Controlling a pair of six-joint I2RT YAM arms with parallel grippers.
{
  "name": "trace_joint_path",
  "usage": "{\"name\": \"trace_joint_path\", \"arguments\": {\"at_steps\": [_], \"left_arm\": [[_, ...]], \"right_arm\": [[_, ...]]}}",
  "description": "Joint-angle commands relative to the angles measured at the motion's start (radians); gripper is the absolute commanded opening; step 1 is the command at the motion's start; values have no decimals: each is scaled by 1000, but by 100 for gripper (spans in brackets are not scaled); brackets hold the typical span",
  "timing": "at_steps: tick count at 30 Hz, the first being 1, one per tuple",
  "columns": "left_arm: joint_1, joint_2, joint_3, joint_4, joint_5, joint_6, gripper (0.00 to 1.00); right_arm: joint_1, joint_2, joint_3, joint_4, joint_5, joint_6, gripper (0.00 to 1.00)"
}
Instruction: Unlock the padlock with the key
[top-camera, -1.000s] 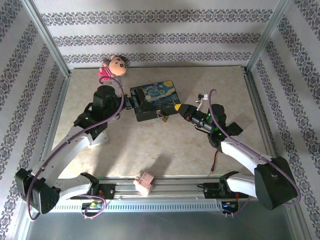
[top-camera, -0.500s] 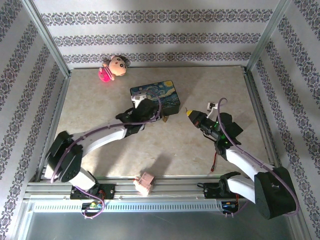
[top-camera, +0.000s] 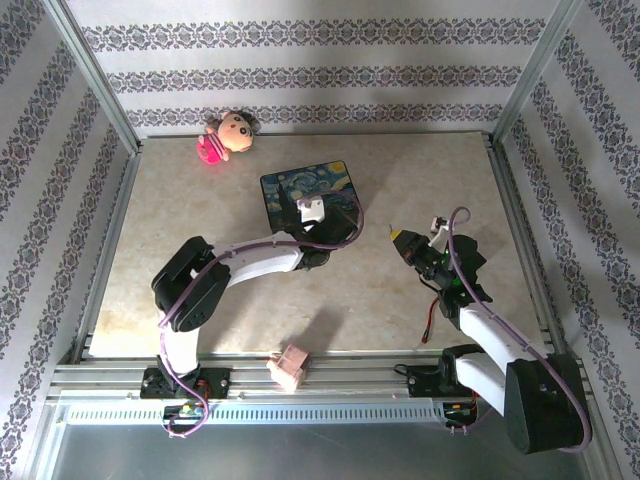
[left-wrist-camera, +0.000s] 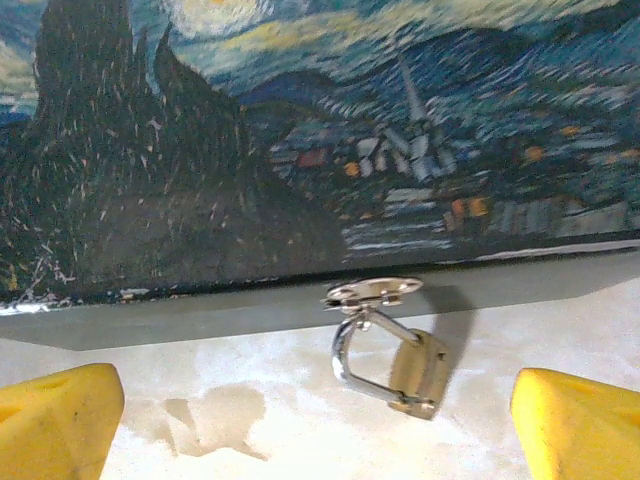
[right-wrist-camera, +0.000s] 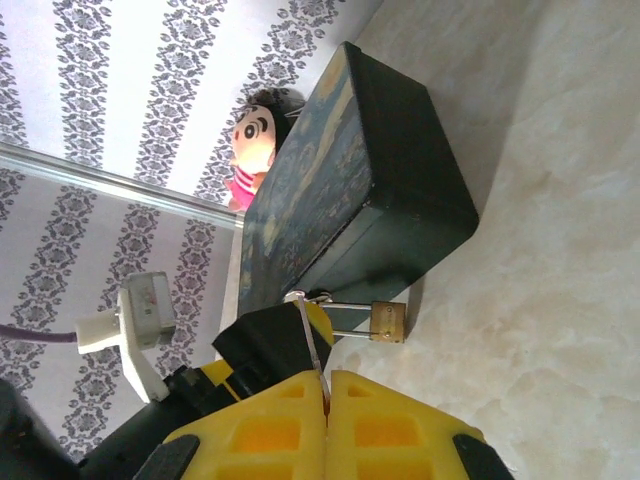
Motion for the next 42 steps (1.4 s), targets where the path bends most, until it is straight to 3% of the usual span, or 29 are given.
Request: {"name": "trace_joint_path", "arguments": {"at_steps": [1,9,26,42], "left_arm": [[-4,40,73,-81,-80,-34,99],[-4,176,222,-260,-73,-97,99],[34,275,297,-238,-56,-82,100],[37,54,50,-216,35,-60,81]], "right_arm": [[-13,-18,-16,-20,-9,-35,0],[-47,11,4,-38,-41,-59,0],[-65,30,25,-36,-62,-82,0],[-65,41,36,-27,-70,-65,0]]}}
